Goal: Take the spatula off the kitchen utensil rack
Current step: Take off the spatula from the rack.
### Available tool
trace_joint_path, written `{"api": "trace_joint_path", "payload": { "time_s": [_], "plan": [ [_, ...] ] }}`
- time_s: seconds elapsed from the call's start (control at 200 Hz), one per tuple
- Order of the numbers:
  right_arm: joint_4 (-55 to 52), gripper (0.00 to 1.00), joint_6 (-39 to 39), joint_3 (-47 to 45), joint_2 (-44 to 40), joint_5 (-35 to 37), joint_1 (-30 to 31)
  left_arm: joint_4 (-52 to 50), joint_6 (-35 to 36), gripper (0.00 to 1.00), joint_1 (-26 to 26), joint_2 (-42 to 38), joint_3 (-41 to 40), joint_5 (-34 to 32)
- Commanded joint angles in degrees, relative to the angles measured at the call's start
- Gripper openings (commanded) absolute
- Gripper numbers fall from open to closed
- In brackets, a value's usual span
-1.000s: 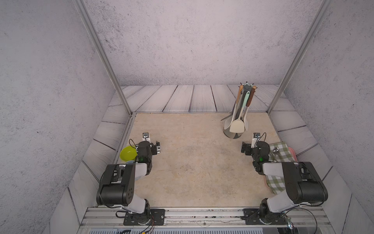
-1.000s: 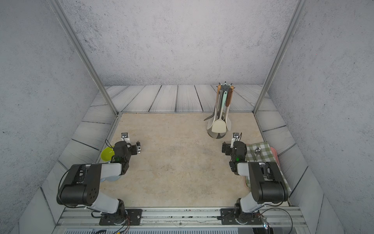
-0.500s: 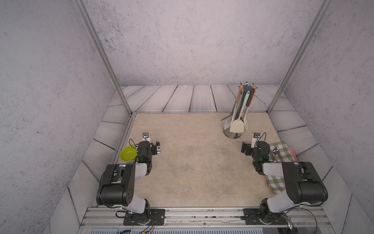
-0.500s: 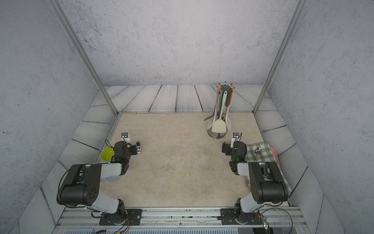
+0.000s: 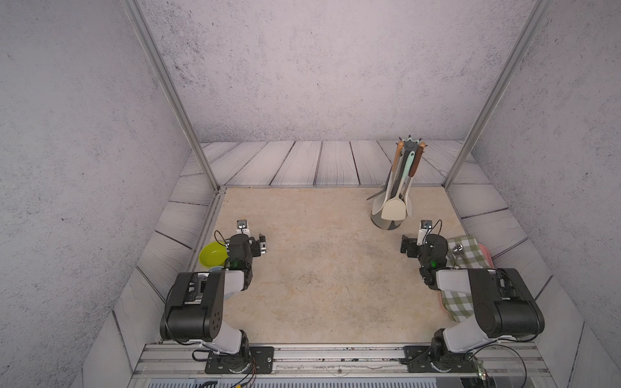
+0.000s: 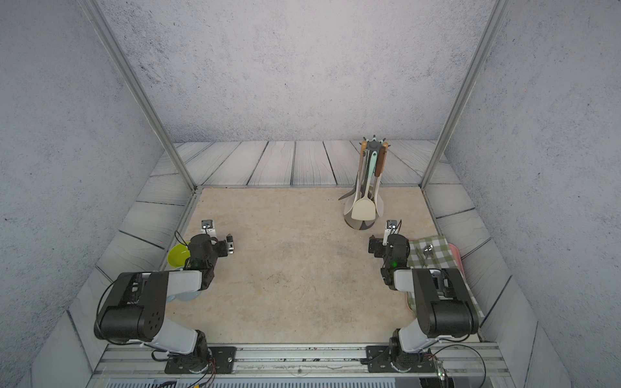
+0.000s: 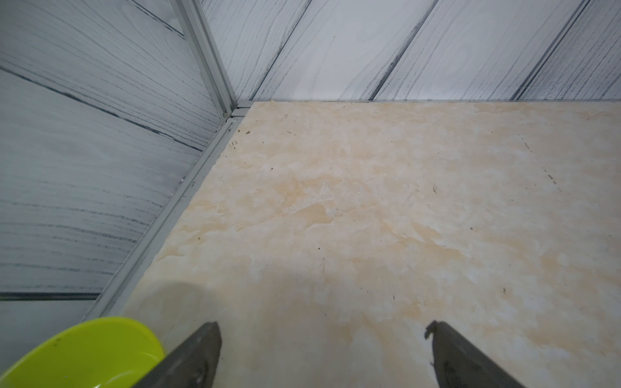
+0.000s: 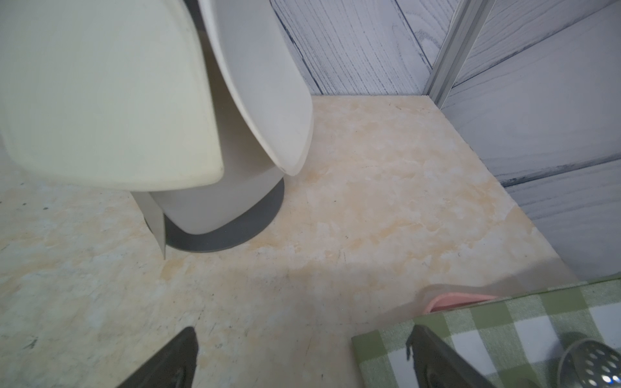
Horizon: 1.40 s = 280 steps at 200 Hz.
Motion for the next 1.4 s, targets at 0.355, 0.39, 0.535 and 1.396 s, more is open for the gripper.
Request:
{"api": "trace_joint_path", "payload": {
  "time_s": [0.355, 0.39, 0.535, 1.396],
  "plan": [
    [-10.8, 0.99, -0.4, 2.7, -9.9, -0.3, -0.2, -9.2, 2.3, 0.99, -2.3, -13.2, 1.2, -4.8],
    [-13.1, 0.99, 0.4, 3.0, -12.2, -0.1, -0.1, -10.8, 1.7, 0.99, -2.7, -15.6, 1.5, -5.6],
    [-23.1, 0.99, 4.3, 4.4, -23.6, -1.3, -0.2, -15.7, -3.3, 0.99, -3.7, -25.2, 2.4, -4.0],
    [-54.4, 0.99, 27.9, 4.0, -63.5, -15.0, -0.2, -29.7, -30.6, 0.99, -4.9, -51.6, -1.2, 27.6]
  ]
}}
